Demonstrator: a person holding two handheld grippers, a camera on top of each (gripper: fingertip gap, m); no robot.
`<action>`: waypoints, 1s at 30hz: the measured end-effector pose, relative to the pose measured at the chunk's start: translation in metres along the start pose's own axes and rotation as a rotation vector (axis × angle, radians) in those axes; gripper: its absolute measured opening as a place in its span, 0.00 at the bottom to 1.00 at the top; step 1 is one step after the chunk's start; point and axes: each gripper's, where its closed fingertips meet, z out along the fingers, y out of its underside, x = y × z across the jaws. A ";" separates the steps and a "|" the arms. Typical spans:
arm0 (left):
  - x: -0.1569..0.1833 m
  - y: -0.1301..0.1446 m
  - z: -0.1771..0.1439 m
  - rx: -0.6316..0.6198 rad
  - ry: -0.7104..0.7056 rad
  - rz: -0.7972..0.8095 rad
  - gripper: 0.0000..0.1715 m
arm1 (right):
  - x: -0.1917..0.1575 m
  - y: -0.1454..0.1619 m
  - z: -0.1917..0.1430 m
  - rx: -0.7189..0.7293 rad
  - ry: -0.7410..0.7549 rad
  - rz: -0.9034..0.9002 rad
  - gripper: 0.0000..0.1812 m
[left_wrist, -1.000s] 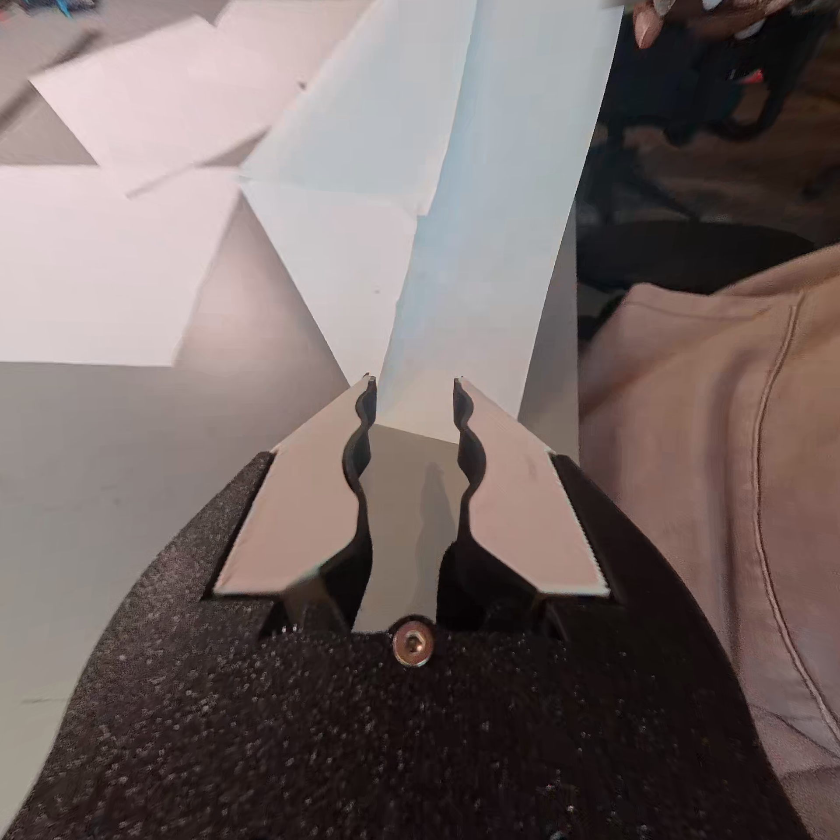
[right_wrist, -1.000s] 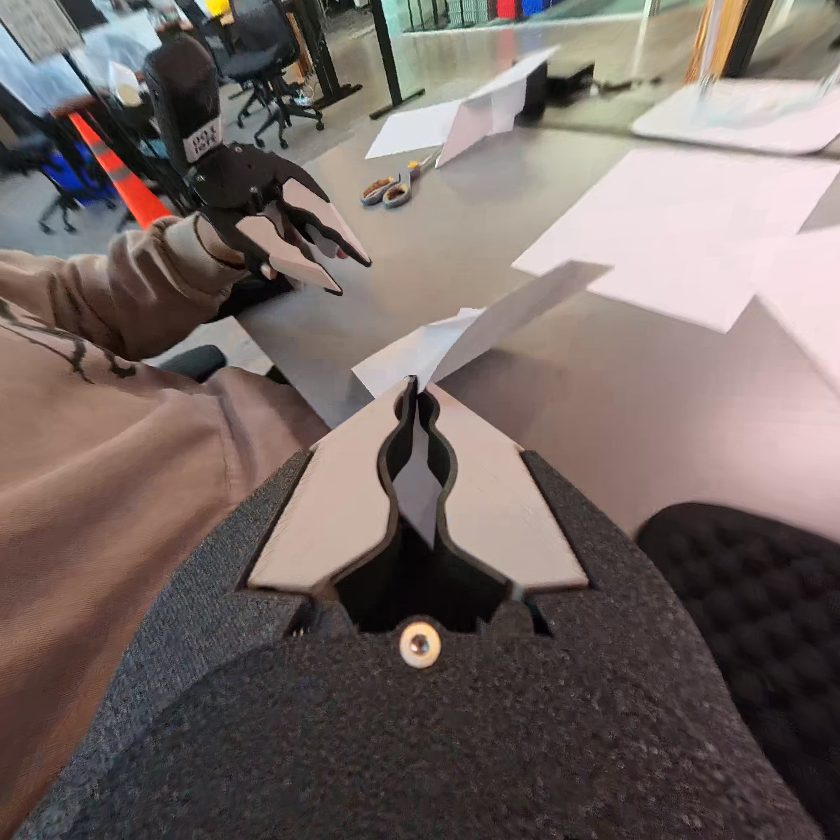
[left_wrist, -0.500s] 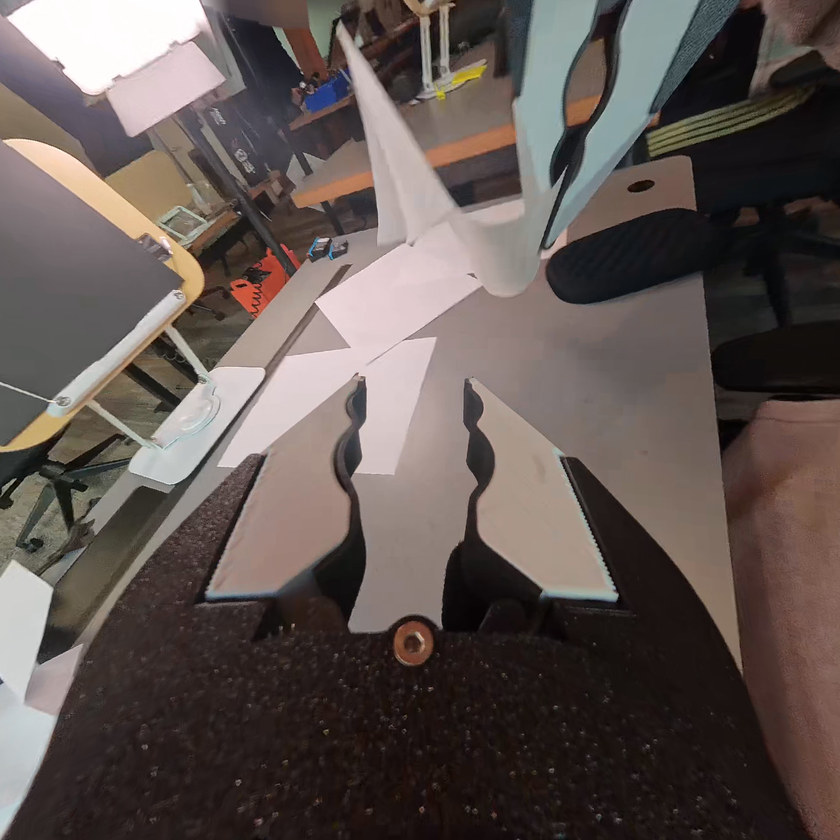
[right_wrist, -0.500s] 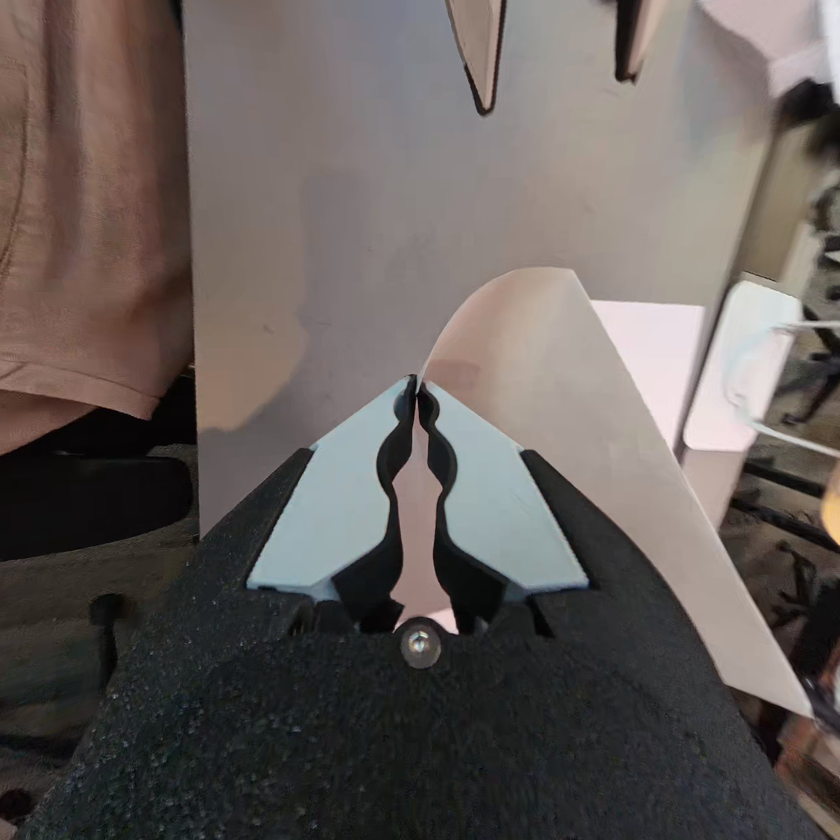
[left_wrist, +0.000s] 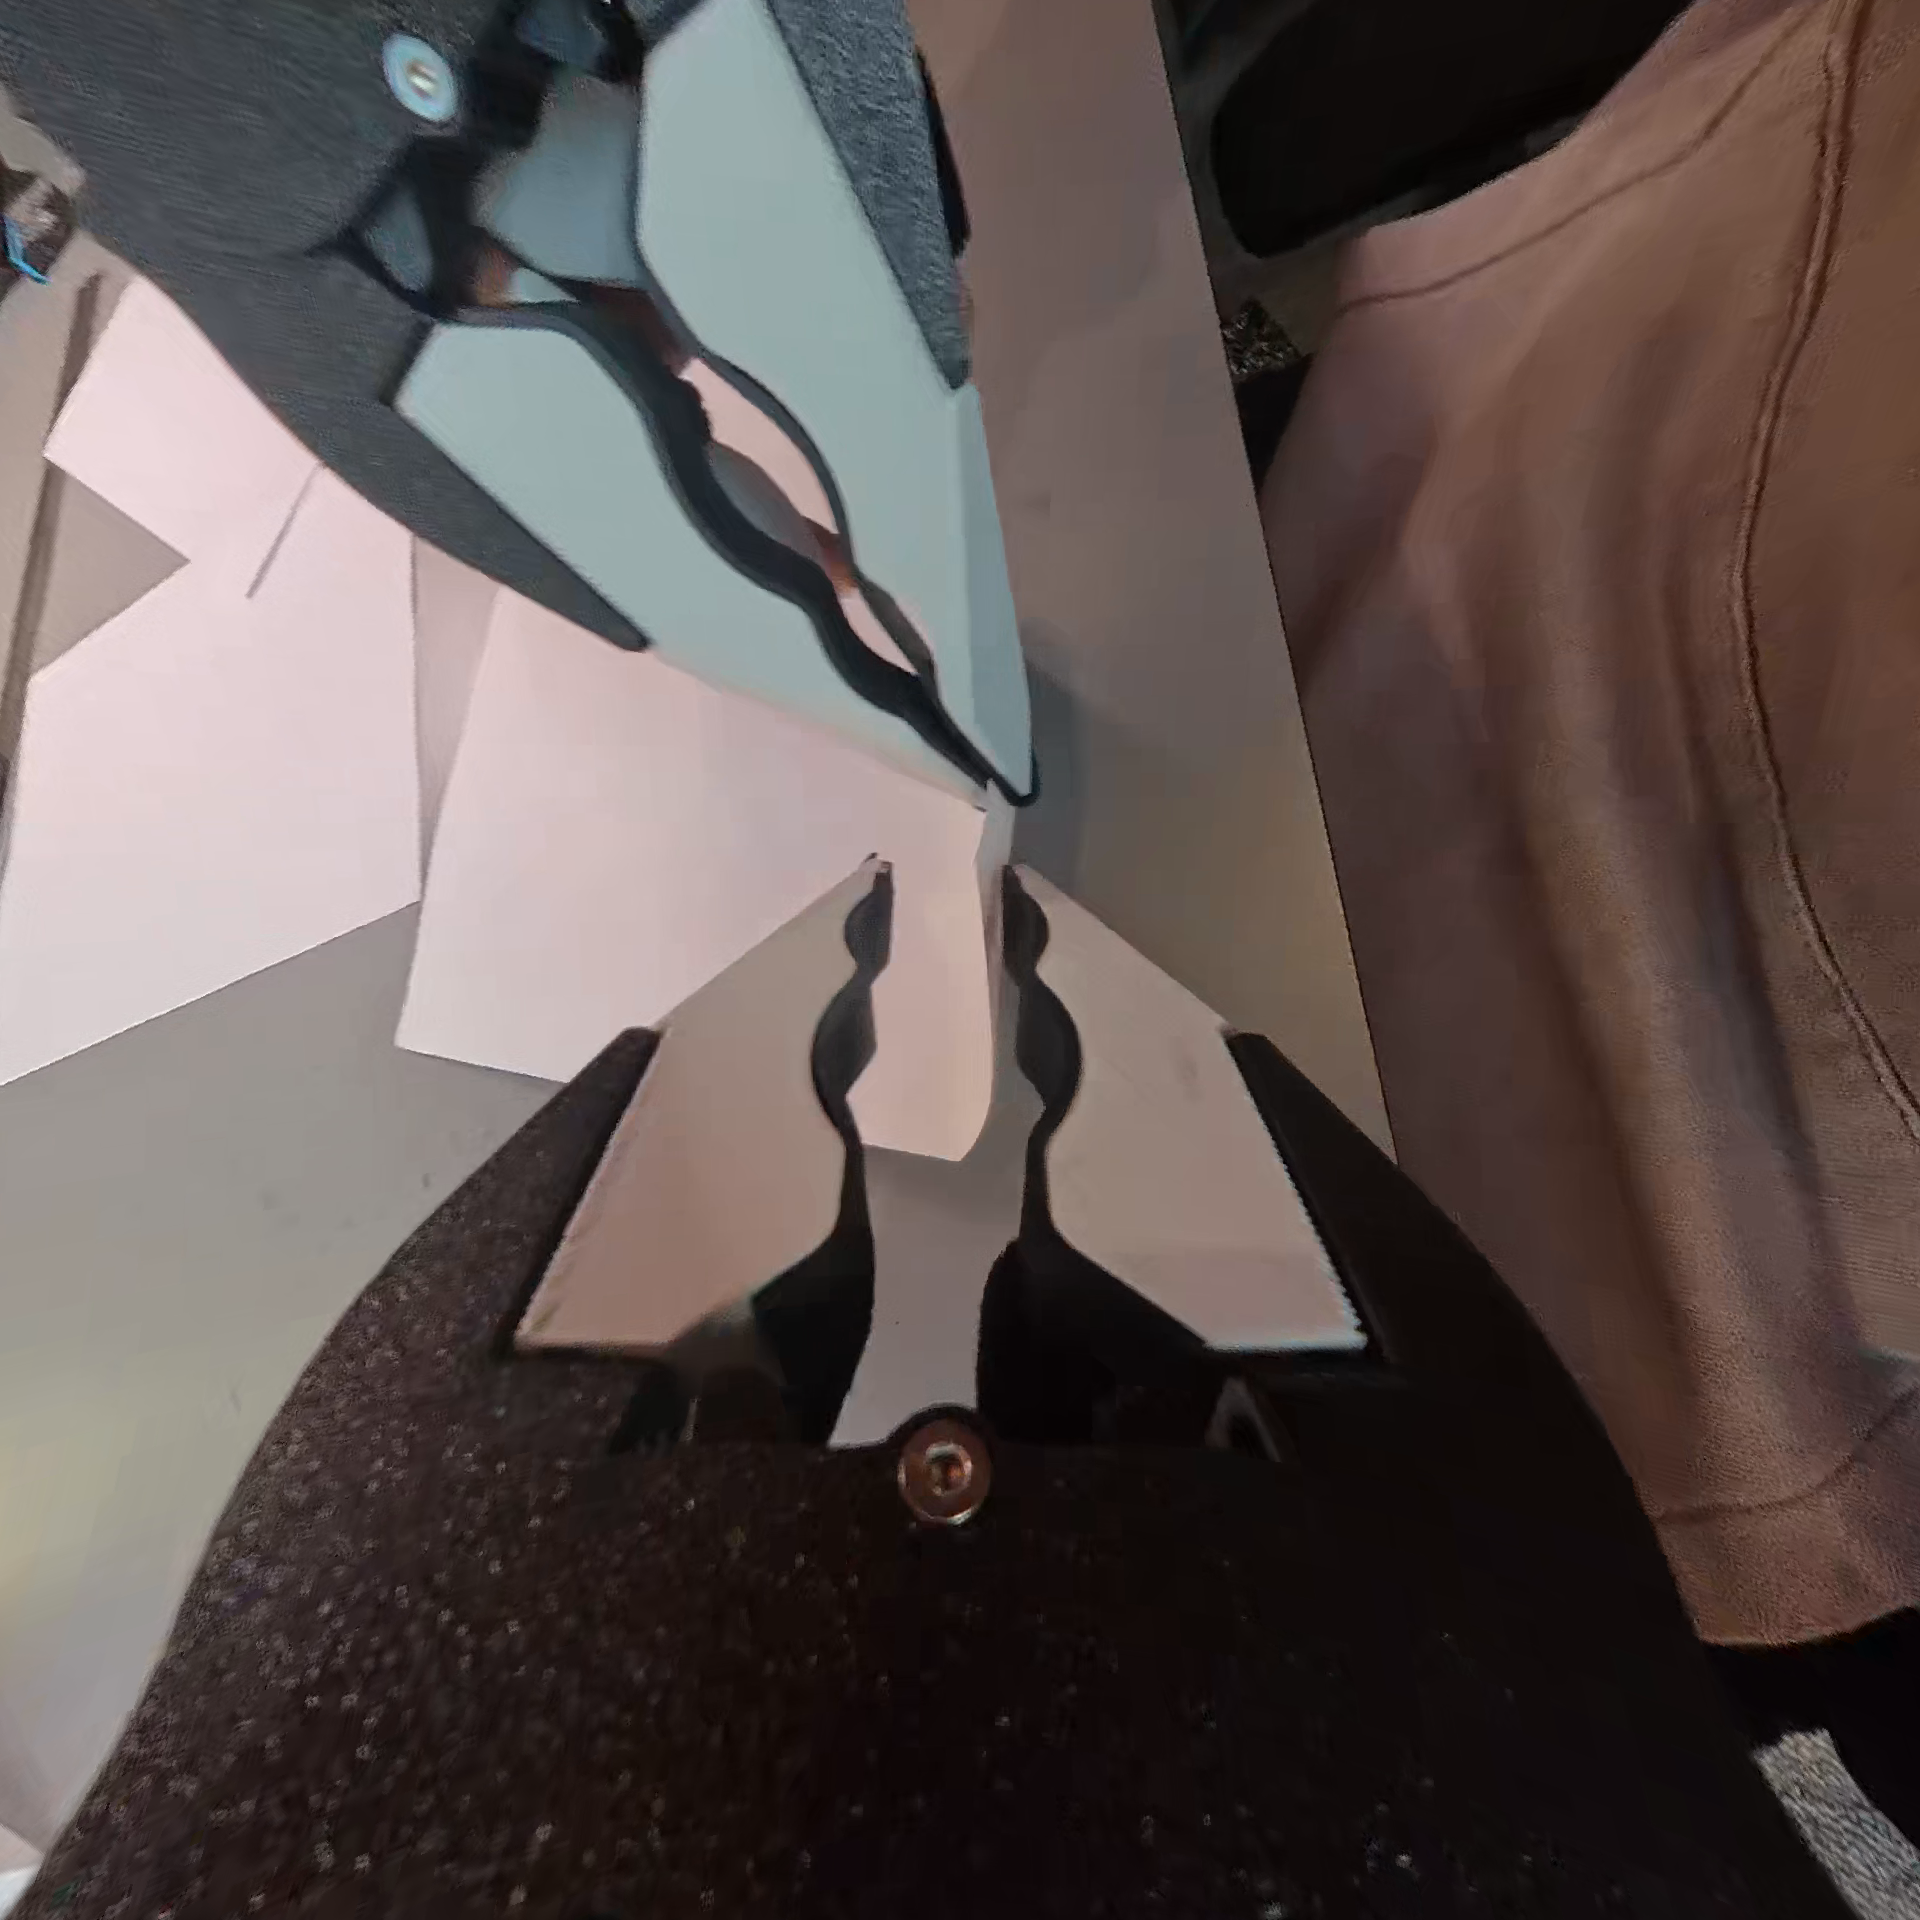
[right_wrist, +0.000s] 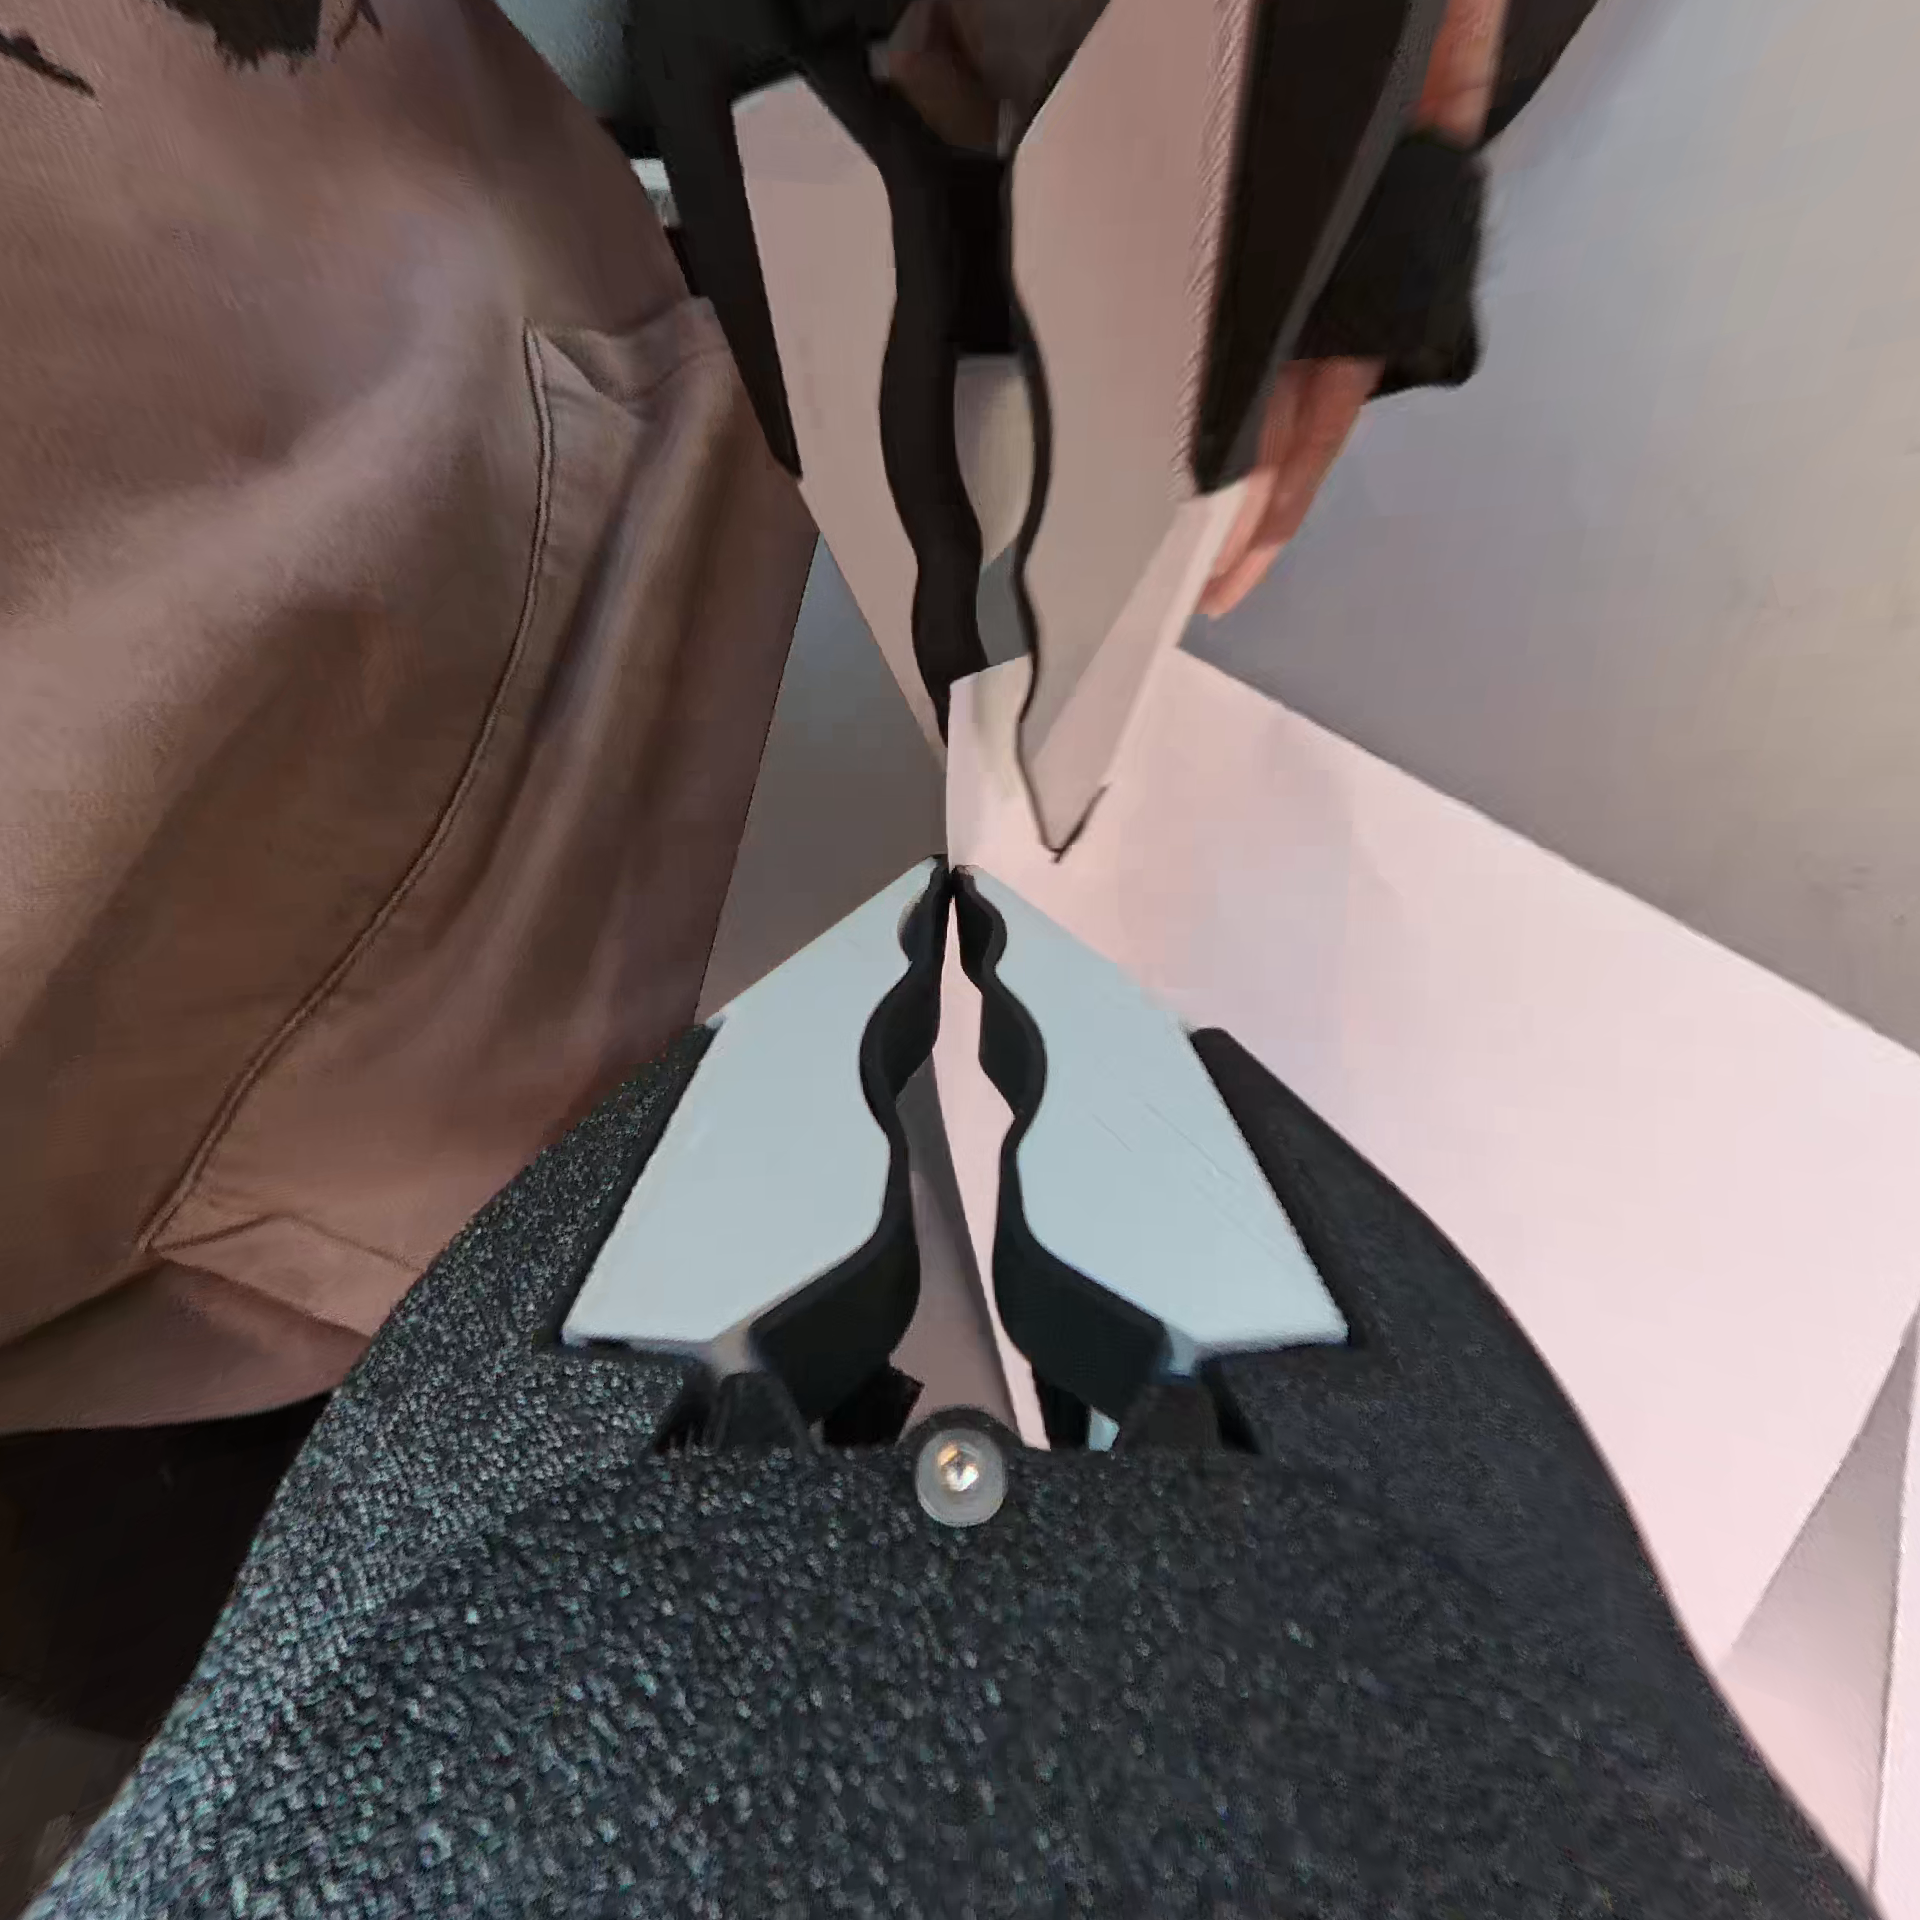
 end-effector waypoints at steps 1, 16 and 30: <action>0.002 0.003 0.002 -0.006 0.020 -0.002 0.03 | 0.004 -0.005 -0.004 0.044 0.021 -0.002 0.01; -0.035 0.020 -0.074 0.397 0.148 -0.423 0.00 | 0.031 0.097 -0.105 0.282 0.731 -0.019 0.25; -0.055 0.076 -0.043 0.184 0.361 -1.171 0.00 | 0.020 0.099 -0.076 0.449 0.070 0.689 0.00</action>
